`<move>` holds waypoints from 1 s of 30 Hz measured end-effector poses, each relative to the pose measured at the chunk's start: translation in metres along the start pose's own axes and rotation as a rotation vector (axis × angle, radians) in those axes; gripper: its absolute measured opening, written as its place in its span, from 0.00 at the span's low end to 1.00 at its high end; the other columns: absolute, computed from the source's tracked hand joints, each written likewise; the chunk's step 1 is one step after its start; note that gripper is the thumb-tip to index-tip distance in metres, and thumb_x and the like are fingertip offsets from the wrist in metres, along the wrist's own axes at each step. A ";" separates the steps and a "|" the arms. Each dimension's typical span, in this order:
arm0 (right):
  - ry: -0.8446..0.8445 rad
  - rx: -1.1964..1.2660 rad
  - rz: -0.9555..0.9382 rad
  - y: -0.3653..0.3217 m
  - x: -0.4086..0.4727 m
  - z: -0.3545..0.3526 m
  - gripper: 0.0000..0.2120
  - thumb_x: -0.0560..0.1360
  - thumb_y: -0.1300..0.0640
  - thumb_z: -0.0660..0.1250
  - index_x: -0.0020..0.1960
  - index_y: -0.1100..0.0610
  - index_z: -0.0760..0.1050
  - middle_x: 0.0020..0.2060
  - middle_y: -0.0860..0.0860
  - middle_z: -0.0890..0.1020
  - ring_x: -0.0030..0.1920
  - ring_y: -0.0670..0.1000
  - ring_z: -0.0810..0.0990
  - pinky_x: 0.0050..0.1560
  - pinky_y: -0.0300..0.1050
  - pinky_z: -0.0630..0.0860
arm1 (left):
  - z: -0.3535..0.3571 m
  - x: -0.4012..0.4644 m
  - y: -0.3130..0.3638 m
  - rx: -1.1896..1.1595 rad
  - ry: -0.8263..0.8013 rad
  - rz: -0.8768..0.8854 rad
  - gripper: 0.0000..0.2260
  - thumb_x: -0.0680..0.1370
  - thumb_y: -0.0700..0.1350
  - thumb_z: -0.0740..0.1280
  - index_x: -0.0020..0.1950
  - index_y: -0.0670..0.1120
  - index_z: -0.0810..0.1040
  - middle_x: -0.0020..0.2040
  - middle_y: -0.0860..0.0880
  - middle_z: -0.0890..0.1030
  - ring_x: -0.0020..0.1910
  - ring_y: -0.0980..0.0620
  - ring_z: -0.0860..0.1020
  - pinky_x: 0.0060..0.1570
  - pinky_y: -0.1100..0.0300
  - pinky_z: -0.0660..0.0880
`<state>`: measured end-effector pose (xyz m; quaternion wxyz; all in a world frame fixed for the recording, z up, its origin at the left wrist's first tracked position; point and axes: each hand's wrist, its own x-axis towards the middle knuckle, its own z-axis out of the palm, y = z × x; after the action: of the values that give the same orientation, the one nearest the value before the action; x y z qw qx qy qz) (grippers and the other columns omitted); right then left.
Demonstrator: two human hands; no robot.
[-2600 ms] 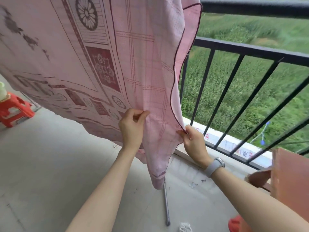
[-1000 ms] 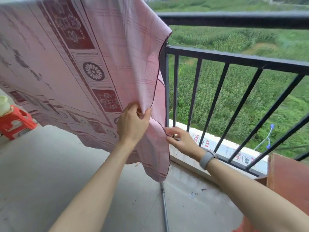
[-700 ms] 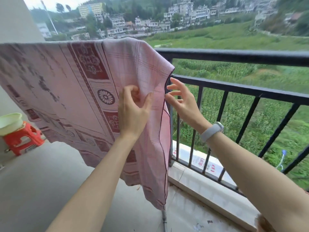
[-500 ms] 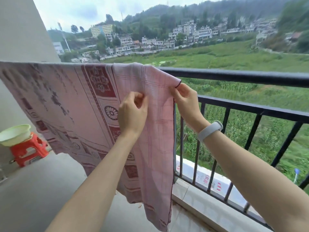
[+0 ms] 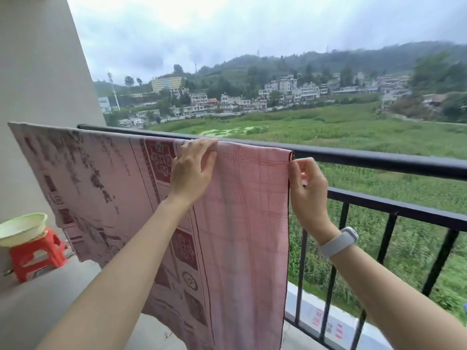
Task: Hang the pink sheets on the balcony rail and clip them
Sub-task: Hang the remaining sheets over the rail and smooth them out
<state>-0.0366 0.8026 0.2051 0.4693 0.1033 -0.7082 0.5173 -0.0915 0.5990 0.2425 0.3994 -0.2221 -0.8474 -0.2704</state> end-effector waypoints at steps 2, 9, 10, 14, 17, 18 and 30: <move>0.042 -0.049 -0.025 -0.006 0.008 0.003 0.03 0.77 0.62 0.60 0.46 0.55 0.69 0.40 0.47 0.74 0.40 0.40 0.73 0.41 0.26 0.68 | -0.005 0.009 -0.008 -0.015 -0.007 -0.015 0.14 0.79 0.47 0.58 0.64 0.47 0.73 0.63 0.48 0.75 0.64 0.48 0.69 0.65 0.45 0.63; 0.090 -0.484 -0.480 -0.052 0.014 0.051 0.14 0.73 0.60 0.55 0.53 0.59 0.76 0.48 0.53 0.80 0.49 0.51 0.76 0.54 0.47 0.69 | -0.015 0.035 -0.070 -0.018 -0.145 0.020 0.14 0.79 0.52 0.57 0.62 0.52 0.74 0.64 0.51 0.75 0.66 0.50 0.68 0.70 0.41 0.53; 0.037 -0.569 -0.531 -0.059 0.014 0.066 0.14 0.73 0.61 0.55 0.53 0.59 0.77 0.47 0.52 0.81 0.49 0.52 0.77 0.54 0.49 0.71 | -0.017 0.039 -0.082 -0.020 -0.156 0.032 0.15 0.78 0.53 0.58 0.62 0.53 0.75 0.64 0.51 0.75 0.66 0.50 0.68 0.69 0.41 0.53; -0.200 -0.873 -0.456 -0.072 0.012 0.139 0.18 0.70 0.64 0.62 0.60 0.62 0.74 0.54 0.57 0.79 0.56 0.58 0.76 0.61 0.54 0.68 | -0.025 0.055 -0.126 -0.143 -0.122 0.083 0.12 0.75 0.51 0.64 0.57 0.52 0.79 0.58 0.50 0.80 0.62 0.50 0.73 0.66 0.40 0.59; -0.264 -1.043 -0.301 -0.071 0.015 0.189 0.20 0.72 0.64 0.60 0.64 0.61 0.69 0.60 0.57 0.75 0.62 0.57 0.71 0.66 0.54 0.60 | -0.026 0.067 -0.147 -0.345 -0.144 0.147 0.11 0.72 0.49 0.68 0.53 0.49 0.81 0.53 0.49 0.82 0.55 0.52 0.76 0.63 0.50 0.68; -0.230 -1.089 -0.273 -0.069 0.015 0.201 0.19 0.72 0.64 0.59 0.62 0.60 0.71 0.59 0.56 0.76 0.60 0.56 0.72 0.64 0.53 0.60 | -0.027 0.069 -0.152 -0.409 -0.169 0.147 0.11 0.72 0.48 0.69 0.53 0.48 0.82 0.52 0.49 0.82 0.54 0.54 0.76 0.61 0.56 0.69; -0.025 -1.113 -0.271 -0.054 0.021 0.301 0.11 0.73 0.56 0.60 0.52 0.56 0.77 0.43 0.51 0.83 0.42 0.53 0.79 0.49 0.48 0.64 | -0.034 0.094 -0.258 -0.418 -0.163 0.345 0.12 0.73 0.40 0.68 0.56 0.49 0.80 0.57 0.49 0.80 0.59 0.47 0.75 0.64 0.44 0.67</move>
<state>-0.1815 0.5366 0.2487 0.5068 -0.0634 -0.8597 0.0003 -0.2803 0.3972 0.2628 0.3157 -0.4615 -0.7522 -0.3486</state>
